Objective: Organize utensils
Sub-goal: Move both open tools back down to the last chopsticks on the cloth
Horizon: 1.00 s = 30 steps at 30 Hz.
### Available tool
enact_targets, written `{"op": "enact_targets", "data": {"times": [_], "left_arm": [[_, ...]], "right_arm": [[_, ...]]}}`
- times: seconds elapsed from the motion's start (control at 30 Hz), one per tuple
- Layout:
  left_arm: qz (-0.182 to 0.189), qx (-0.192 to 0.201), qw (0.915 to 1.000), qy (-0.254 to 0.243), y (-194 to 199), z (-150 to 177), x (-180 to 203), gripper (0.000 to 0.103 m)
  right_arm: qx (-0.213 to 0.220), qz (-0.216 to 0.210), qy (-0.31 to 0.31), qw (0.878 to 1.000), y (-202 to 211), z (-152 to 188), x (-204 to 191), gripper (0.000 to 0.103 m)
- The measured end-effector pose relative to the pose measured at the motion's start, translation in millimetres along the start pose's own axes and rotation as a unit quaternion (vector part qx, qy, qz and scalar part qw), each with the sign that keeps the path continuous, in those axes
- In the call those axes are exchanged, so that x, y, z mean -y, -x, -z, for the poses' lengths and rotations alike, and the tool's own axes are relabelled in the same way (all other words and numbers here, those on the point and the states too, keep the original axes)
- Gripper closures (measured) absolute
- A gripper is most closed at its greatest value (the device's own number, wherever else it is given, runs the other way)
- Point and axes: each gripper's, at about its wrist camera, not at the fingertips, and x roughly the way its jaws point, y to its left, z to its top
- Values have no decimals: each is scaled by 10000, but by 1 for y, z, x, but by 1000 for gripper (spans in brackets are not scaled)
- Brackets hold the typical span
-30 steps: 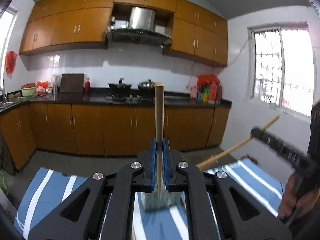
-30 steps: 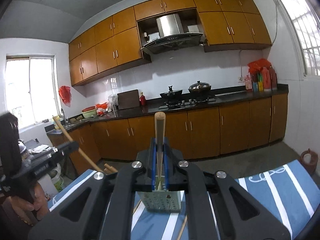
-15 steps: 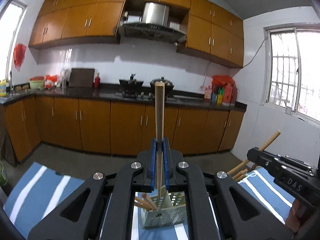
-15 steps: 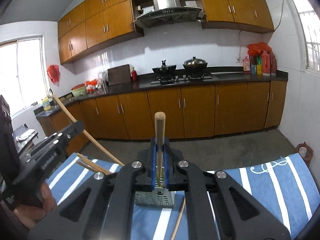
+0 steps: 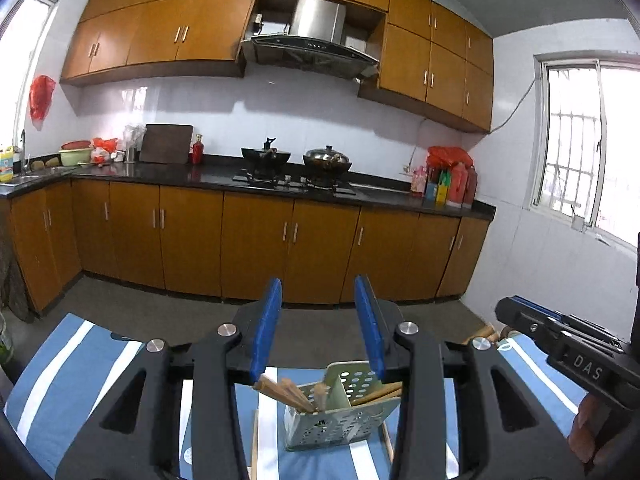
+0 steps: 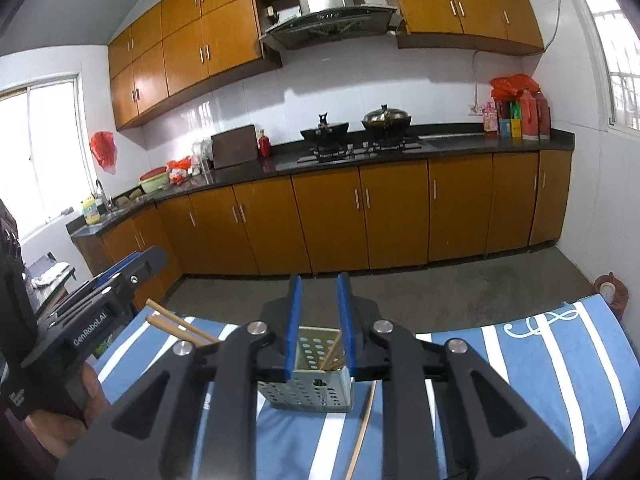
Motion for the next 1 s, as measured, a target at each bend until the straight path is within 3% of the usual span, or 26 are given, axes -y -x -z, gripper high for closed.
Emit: {"op": "enact_targets", "data": {"times": [0.13, 0.33, 0.5, 0.57, 0.77, 1.0], "left_arm": [[-34, 67, 10000, 31, 16, -4, -4, 65], [-295, -25, 9996, -33, 49, 13, -28, 63], [-707, -504, 9961, -140, 53, 55, -59, 62], [-844, -938, 9919, -168, 44, 83, -73, 62], [-907, -1856, 9784, -62, 24, 145, -92, 62], [-824, -2252, 9708, -2, 20, 181, -89, 58]], "right_arm": [[211, 61, -6, 9998, 22, 0, 3, 83], [321, 436, 23, 9985, 57, 33, 23, 73], [-371, 717, -166, 9966, 39, 91, 49, 72], [-804, 782, -289, 9933, 21, 119, 54, 72], [-1835, 561, -478, 9802, -25, 191, 46, 72], [-2267, 527, -424, 9716, -50, 225, 27, 74]]}}
